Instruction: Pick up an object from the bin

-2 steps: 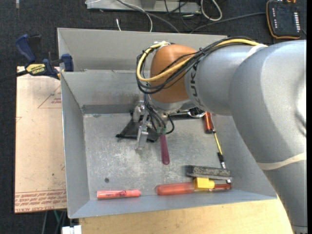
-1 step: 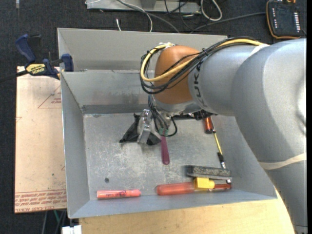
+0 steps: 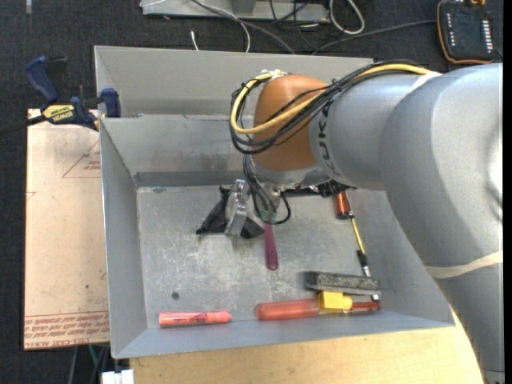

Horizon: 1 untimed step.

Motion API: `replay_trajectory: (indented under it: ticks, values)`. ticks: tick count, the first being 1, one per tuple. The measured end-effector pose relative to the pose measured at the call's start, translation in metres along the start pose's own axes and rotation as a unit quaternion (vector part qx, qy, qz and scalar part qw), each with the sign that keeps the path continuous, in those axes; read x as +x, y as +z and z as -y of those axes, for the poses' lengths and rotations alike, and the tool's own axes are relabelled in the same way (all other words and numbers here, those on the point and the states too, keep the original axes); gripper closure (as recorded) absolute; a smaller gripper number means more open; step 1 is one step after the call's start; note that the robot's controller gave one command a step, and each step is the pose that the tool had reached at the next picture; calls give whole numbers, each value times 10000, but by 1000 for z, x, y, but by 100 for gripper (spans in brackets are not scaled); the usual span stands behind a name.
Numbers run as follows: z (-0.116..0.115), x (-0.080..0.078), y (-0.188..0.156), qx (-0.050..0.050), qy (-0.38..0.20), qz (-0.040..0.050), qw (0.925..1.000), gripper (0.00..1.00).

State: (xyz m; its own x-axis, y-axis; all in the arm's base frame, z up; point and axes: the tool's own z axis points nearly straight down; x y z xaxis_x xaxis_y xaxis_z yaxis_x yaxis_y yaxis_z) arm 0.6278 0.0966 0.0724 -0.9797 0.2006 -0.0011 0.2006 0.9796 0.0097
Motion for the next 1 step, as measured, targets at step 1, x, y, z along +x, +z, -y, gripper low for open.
replay_trajectory:
  ticks: [1]
  values:
    - [1, 4, -25, 25, 0, -59, 10000, 100]
